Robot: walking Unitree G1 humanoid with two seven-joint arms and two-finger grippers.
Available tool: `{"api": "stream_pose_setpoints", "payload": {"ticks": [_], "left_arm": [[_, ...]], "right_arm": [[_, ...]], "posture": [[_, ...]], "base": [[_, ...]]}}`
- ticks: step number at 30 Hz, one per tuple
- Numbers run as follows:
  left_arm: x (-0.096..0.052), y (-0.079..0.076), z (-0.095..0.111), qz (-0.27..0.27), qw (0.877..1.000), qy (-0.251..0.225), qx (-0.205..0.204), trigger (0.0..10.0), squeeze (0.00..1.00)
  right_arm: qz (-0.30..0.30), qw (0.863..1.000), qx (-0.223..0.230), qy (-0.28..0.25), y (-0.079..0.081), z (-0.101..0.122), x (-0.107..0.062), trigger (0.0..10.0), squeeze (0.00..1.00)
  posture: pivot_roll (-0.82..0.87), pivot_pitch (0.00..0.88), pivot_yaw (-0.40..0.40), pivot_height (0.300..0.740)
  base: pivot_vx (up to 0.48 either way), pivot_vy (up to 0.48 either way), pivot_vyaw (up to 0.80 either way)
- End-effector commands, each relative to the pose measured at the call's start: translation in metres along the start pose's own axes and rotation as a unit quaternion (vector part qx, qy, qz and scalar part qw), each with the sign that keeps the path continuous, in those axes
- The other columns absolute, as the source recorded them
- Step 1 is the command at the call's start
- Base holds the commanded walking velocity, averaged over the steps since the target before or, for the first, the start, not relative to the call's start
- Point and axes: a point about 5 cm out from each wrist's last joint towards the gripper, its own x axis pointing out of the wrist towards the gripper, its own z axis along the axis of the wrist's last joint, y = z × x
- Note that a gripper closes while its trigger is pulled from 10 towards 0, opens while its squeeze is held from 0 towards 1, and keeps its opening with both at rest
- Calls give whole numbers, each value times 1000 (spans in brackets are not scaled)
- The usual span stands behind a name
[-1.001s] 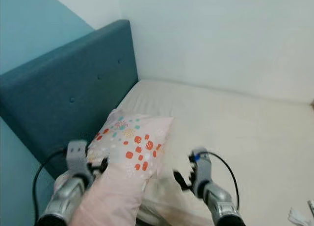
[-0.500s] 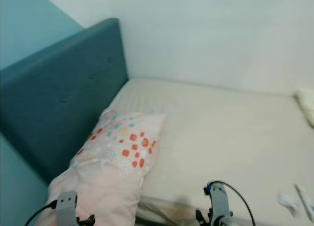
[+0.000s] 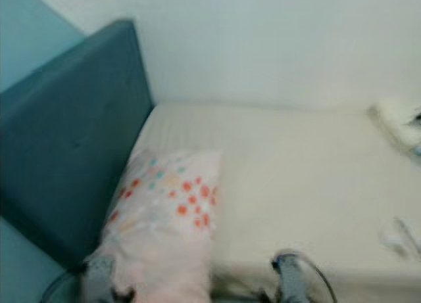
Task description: Clean up the room
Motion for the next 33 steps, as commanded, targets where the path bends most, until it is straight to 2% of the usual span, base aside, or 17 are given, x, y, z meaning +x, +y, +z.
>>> {"api": "stream_pose_setpoints", "payload": {"ticks": [1, 10, 14, 18, 19, 20, 21, 22, 23, 28, 29, 33], "left_arm": [[-5, 4, -17, 4, 1000, 31, 0, 10000, 0], [-3, 1, -14, 1, 1000, 22, 2, 10000, 0], [1, -5, 1, -12, 1000, -4, 1, 10000, 0], [3, -12, 10, -26, 999, -19, 13, 10000, 0], [4, -14, 14, -29, 999, -26, 19, 10000, 0], [7, -19, 30, -31, 998, -54, 13, 10000, 0], [7, -19, 30, -31, 998, -54, 13, 10000, 0], [9, -23, 43, -34, 997, -76, 1, 10000, 0], [9, -25, 48, -36, 996, -83, -3, 10000, 0], [11, -27, 65, -38, 993, -107, -8, 10000, 0], [13, -26, 80, -34, 991, -126, -24, 10000, 0], [13, -25, 96, -37, 987, -154, -30, 10000, 0]], "right_arm": [[5, 1000, 0, 1, 3, -4, 0, 10000, 0], [7, 1000, 2, -2, 4, -4, 0, 10000, 0], [15, 1000, 3, -14, 7, 0, 1, 10000, 0], [19, 1000, 3, -24, 8, 6, 2, 10000, 0], [20, 999, 2, -29, 8, 9, 2, 10000, 0], [23, 998, -1, -51, 8, 21, 3, 10000, 0], [23, 998, -1, -51, 8, 21, 3, 10000, 0], [24, 997, 2, -73, 7, 34, 3, 10000, 0], [24, 996, 5, -81, 7, 39, 3, 10000, 0], [28, 994, -1, -104, 8, 53, 3, 10000, 0], [34, 992, -9, -121, 9, 63, 3, 10000, 0], [42, 989, -11, -139, 10, 72, 3, 10000, 0]], "posture": [[-9, 0, -26, 740], [-10, 0, -24, 740], [-9, 0, -24, 740], [-9, 0, -24, 740], [-9, 0, -24, 740], [-9, 0, -22, 740], [-9, 0, -22, 740], [-13, 0, -20, 740], [-15, 0, -19, 740], [-18, 0, -18, 740], [-18, 0, -18, 740], [-18, 0, -17, 740]], "base": [[0, 0, 0], [0, 0, 0], [0, 0, 0], [0, -480, 0], [0, -480, 0], [0, -364, 0], [0, -364, 0], [0, 0, 0], [0, 0, 0], [0, 0, 0], [0, 0, 0], [0, 0, 0]]}}
